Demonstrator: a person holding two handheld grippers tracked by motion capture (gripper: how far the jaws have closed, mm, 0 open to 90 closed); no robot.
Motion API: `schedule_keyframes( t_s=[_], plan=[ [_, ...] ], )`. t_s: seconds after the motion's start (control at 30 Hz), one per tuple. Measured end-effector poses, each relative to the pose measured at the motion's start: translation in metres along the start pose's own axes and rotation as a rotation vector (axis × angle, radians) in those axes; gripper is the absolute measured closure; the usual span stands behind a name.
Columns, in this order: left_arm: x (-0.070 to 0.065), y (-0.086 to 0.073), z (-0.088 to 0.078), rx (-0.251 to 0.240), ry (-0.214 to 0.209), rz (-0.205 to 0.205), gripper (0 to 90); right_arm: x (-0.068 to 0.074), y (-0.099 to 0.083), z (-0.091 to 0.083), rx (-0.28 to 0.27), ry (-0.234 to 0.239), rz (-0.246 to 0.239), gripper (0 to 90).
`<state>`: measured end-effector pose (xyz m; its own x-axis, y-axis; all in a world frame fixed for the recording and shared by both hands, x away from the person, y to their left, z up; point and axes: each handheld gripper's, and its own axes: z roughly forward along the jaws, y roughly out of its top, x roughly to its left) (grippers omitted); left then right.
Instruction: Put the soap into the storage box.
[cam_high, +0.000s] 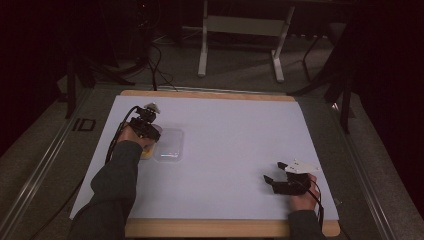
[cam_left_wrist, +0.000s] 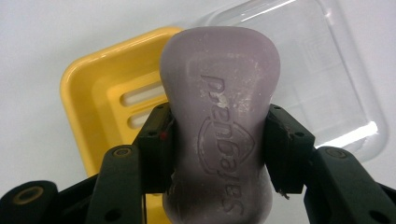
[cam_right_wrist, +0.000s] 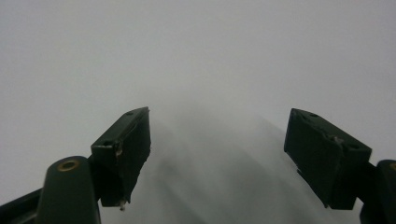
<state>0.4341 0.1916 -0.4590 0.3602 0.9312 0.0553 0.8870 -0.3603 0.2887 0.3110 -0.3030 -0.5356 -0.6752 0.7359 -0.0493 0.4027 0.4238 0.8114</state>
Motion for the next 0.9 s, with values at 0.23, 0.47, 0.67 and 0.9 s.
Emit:
schedule_keyframes(
  t_s=[0.23,0.47,0.67,0.9],
  plan=[
    [0.014,-0.006,0.007,0.002,0.011,-0.073,50.1,0.0,0.0,0.0,0.001,-0.001,-0.001,22.4],
    [0.021,-0.007,0.012,0.018,0.028,-0.107,50.1,0.0,0.0,0.0,0.001,-0.001,0.0,22.4],
    [0.026,-0.006,0.016,0.033,0.038,-0.133,50.0,0.0,0.0,0.0,0.003,-0.001,-0.001,22.4],
    [0.026,-0.005,0.024,0.071,0.043,-0.151,50.0,0.0,0.0,0.0,0.004,-0.001,-0.002,22.4]
  ],
)
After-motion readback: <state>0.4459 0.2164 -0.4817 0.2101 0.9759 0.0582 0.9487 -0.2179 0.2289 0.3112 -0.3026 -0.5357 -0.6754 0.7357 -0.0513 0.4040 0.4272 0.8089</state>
